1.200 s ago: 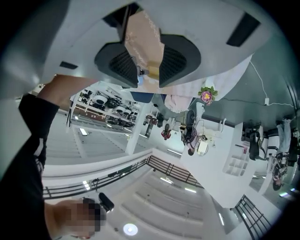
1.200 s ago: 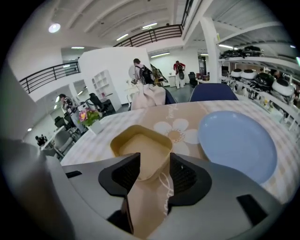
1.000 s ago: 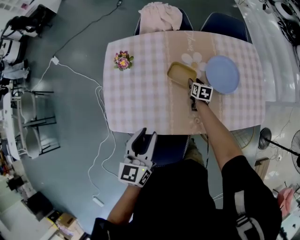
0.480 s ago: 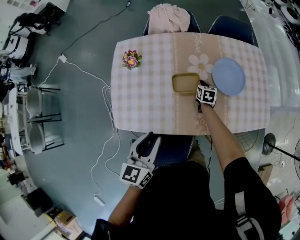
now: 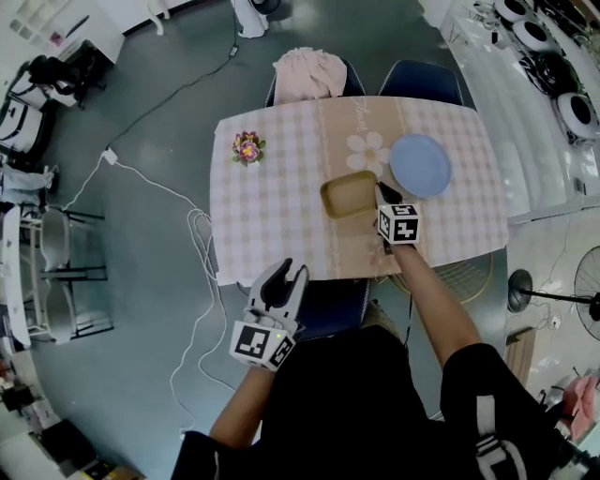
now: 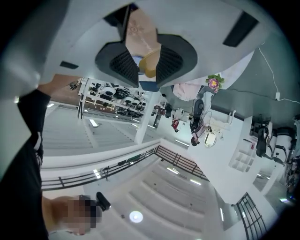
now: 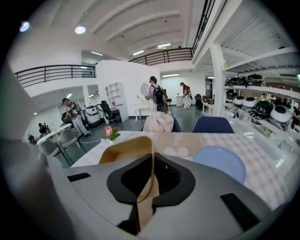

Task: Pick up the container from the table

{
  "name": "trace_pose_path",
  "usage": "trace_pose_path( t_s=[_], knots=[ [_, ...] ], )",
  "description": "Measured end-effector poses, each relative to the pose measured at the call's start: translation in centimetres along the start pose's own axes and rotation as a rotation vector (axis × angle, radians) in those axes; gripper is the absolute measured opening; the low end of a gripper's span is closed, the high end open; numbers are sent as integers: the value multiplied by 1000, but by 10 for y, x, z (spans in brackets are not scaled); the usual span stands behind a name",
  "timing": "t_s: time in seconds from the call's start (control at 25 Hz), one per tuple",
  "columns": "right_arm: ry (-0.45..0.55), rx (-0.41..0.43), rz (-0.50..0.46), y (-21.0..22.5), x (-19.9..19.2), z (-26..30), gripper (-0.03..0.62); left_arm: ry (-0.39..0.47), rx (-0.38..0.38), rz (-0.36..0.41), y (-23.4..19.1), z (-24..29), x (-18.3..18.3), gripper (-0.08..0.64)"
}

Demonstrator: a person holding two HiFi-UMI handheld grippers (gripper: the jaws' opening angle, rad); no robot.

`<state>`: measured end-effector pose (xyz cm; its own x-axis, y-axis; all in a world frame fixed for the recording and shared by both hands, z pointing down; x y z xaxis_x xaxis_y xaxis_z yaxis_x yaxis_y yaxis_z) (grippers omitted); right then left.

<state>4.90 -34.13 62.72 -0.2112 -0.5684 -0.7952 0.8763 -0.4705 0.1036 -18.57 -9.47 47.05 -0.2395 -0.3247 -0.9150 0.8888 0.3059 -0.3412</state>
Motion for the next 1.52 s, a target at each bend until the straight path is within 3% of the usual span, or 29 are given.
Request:
trace_pose_path(
  t_s=[0.28,0.48,0.68,1.52],
  knots=[
    [172,27,-65,-42,51,-116,14,93,-21,0,1,-15,32,111],
    [268,69,-78,-70,66,-178,14,140,-68,22,15,-11,47,110],
    [334,119,-46,-80,67,-218,14,148,-95,33,43,-5,49,29],
    [453,124,-63,19,61,-312,14,139,18,120,162,15,41,18]
  ],
)
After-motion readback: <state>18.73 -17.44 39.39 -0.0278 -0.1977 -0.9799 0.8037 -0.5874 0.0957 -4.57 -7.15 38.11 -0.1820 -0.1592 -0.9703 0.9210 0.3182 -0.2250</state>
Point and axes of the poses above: the fingertips, and each gripper's own axes: z forward along the fingers, y to its right, x out of its top, the point moved 7 cm from there along -z, backward along the fingers, and after that the axes turned 2 degrees about -y, right-handed, at the moved point
